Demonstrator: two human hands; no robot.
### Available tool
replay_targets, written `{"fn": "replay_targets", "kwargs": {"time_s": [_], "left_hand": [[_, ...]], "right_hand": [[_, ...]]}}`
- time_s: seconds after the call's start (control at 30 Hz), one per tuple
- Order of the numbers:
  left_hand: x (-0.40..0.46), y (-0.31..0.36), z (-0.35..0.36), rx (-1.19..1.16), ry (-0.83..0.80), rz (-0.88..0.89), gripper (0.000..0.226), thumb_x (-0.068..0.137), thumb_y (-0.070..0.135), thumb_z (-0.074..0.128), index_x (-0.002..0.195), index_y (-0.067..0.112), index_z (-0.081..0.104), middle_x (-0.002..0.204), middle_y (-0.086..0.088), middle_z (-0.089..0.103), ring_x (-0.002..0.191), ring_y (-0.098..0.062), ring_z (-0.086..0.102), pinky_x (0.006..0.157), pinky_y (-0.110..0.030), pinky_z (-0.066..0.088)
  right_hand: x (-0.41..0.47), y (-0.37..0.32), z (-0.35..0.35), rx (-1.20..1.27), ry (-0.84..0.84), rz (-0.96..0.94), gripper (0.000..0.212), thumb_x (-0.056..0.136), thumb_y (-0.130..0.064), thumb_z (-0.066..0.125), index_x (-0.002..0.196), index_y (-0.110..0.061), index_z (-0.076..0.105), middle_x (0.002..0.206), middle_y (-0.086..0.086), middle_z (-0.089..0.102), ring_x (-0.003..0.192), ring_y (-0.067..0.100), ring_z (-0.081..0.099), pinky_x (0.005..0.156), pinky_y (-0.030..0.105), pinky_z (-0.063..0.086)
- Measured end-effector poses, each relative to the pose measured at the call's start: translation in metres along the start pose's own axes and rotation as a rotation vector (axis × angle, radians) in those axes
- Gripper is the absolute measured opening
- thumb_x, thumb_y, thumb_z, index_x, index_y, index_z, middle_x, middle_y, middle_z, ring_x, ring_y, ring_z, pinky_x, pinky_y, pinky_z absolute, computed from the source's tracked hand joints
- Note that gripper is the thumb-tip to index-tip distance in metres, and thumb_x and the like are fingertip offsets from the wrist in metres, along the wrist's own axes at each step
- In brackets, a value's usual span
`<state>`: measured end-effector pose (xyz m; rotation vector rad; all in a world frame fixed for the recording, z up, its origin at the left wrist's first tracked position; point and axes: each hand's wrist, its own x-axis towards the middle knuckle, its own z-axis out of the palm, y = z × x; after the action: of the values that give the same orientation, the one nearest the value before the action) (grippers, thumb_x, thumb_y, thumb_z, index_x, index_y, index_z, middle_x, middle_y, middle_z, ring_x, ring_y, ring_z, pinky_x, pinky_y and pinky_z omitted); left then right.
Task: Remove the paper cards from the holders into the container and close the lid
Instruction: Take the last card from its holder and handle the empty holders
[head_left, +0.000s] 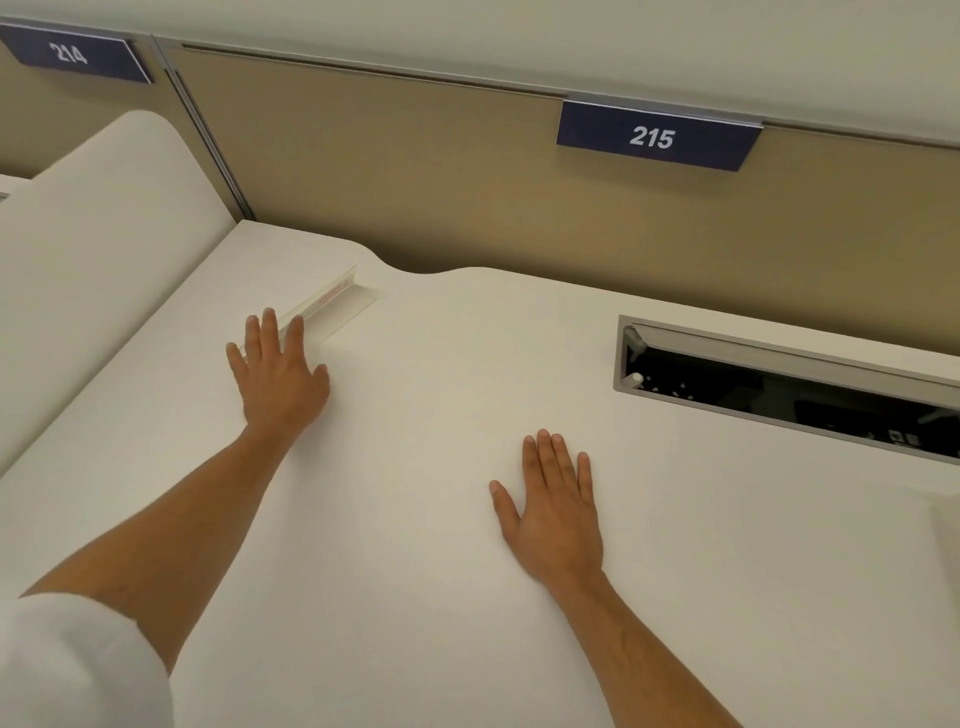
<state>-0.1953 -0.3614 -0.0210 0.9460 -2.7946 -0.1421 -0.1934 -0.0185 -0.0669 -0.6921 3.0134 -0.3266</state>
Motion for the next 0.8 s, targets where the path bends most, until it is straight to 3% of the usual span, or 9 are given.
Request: {"fn": "replay_targets", "kwargs": {"time_s": [0.1, 0.2, 0.33, 0.47, 0.63, 0.8], "left_hand": [[0.010, -0.006, -0.002, -0.050, -0.011, -0.087, 0.071, 0.093, 0.029, 0.057, 0.152, 0.015, 0.020, 0.162, -0.017, 0.011, 0.150, -0.033, 0.002, 0.118, -0.055, 0.003], [0.017, -0.012, -0.003, -0.080, -0.032, -0.134, 0.067, 0.091, 0.021, 0.057, 0.149, 0.008, 0.025, 0.153, -0.021, 0.031, 0.145, -0.039, 0.018, 0.115, -0.055, 0.018], [0.017, -0.018, -0.001, -0.164, -0.017, -0.202, 0.044, 0.092, 0.009, 0.051, 0.134, 0.001, 0.043, 0.125, -0.027, 0.051, 0.115, -0.047, 0.046, 0.094, -0.056, 0.040], [0.012, -0.019, 0.001, -0.158, 0.021, -0.261, 0.019, 0.094, 0.008, 0.045, 0.107, 0.002, 0.059, 0.100, -0.025, 0.059, 0.091, -0.047, 0.055, 0.071, -0.044, 0.040], [0.000, -0.015, 0.005, -0.187, 0.045, -0.289, 0.018, 0.094, 0.008, 0.044, 0.093, 0.003, 0.061, 0.080, -0.022, 0.057, 0.075, -0.043, 0.054, 0.065, -0.043, 0.044], [-0.022, 0.006, -0.006, -0.275, 0.069, -0.288, 0.020, 0.089, 0.003, 0.043, 0.086, 0.009, 0.062, 0.062, -0.003, 0.041, 0.067, -0.034, 0.046, 0.060, -0.039, 0.041]], "right_hand": [[0.000, 0.001, -0.001, 0.001, -0.002, 0.002, 0.078, 0.096, -0.063, 0.012, 0.154, -0.012, 0.018, 0.162, 0.004, 0.015, 0.150, 0.016, 0.002, 0.122, 0.043, 0.000], [-0.001, 0.000, -0.002, 0.007, -0.010, -0.002, 0.078, 0.095, -0.063, 0.011, 0.154, -0.012, 0.016, 0.162, 0.004, 0.013, 0.150, 0.016, 0.000, 0.122, 0.043, -0.001], [0.000, 0.000, -0.002, 0.003, -0.024, -0.002, 0.078, 0.095, -0.063, 0.009, 0.155, -0.013, 0.012, 0.163, 0.003, 0.009, 0.150, 0.015, -0.004, 0.121, 0.042, -0.003], [-0.001, 0.001, -0.003, 0.014, -0.018, 0.005, 0.078, 0.095, -0.063, 0.009, 0.155, -0.013, 0.014, 0.163, 0.003, 0.010, 0.150, 0.015, -0.003, 0.121, 0.042, -0.002], [-0.002, 0.000, -0.002, 0.015, -0.008, 0.021, 0.078, 0.095, -0.064, 0.010, 0.154, -0.013, 0.016, 0.163, 0.003, 0.012, 0.150, 0.014, -0.001, 0.122, 0.042, -0.001], [-0.002, 0.002, -0.002, 0.044, -0.070, 0.005, 0.080, 0.094, -0.065, 0.005, 0.155, -0.014, 0.007, 0.163, 0.001, 0.003, 0.149, 0.012, -0.010, 0.120, 0.041, -0.009]]}}
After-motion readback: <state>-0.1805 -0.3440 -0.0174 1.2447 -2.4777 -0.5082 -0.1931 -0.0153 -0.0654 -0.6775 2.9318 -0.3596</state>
